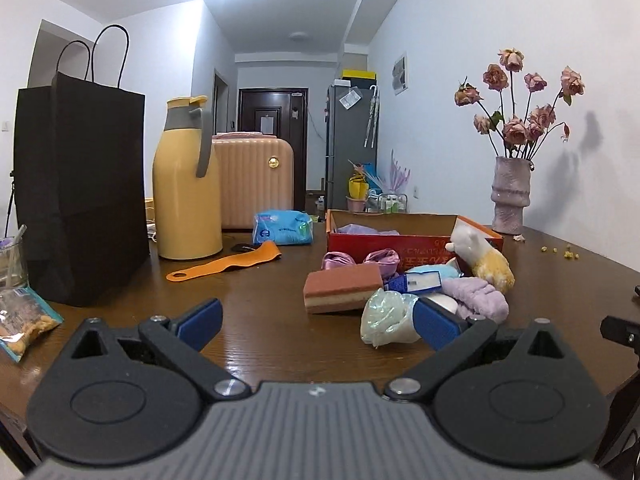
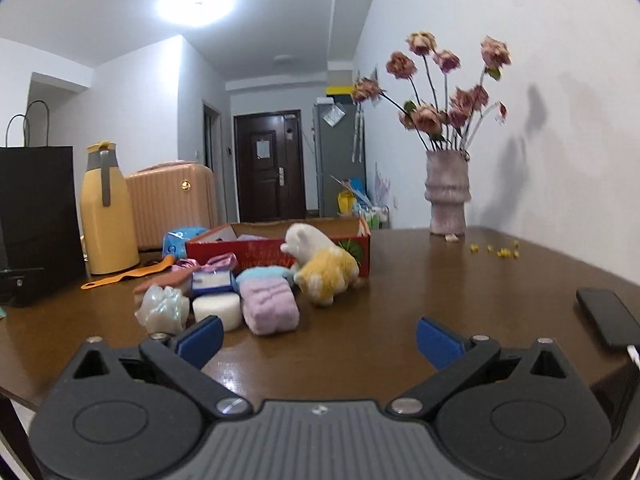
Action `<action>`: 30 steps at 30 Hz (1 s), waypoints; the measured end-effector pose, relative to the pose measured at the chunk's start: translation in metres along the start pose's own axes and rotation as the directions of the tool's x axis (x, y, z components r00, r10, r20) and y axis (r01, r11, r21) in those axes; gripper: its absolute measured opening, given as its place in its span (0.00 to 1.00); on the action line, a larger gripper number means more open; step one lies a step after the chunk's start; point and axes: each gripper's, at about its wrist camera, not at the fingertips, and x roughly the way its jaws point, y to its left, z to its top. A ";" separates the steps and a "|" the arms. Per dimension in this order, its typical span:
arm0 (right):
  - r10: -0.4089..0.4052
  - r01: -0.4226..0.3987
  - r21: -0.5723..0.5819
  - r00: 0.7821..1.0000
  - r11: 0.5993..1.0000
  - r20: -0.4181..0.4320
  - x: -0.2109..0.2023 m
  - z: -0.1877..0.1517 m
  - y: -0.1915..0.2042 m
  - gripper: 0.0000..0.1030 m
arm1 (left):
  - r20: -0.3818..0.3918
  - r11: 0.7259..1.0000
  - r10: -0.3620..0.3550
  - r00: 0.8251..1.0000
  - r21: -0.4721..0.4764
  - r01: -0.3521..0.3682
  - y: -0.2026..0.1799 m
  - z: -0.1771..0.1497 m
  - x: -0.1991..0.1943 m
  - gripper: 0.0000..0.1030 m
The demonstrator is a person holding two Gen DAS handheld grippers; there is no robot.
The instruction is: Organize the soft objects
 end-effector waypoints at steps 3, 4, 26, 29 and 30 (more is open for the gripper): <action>-0.035 0.035 0.013 0.999 0.999 -0.029 0.009 0.002 -0.001 1.00 | 0.006 1.000 -0.020 1.000 -0.022 0.021 0.002 -0.002 0.003 1.00; -0.045 0.046 0.016 0.998 0.999 -0.047 0.013 0.003 -0.001 1.00 | 0.007 0.998 -0.033 0.999 -0.044 0.033 0.004 -0.004 0.005 1.00; 0.108 -0.051 0.284 0.976 0.957 -0.188 0.223 0.059 -0.023 0.89 | -0.031 0.957 -0.244 0.969 0.152 0.245 -0.093 0.062 0.181 1.00; 0.108 -0.031 0.307 0.966 0.951 -0.236 0.252 0.054 -0.028 0.87 | -0.047 0.952 -0.259 0.965 0.156 0.263 -0.100 0.060 0.203 1.00; 0.108 -0.023 0.312 0.960 0.950 -0.258 0.260 0.051 -0.029 0.84 | -0.060 0.950 -0.262 0.963 0.157 0.268 -0.102 0.059 0.210 1.00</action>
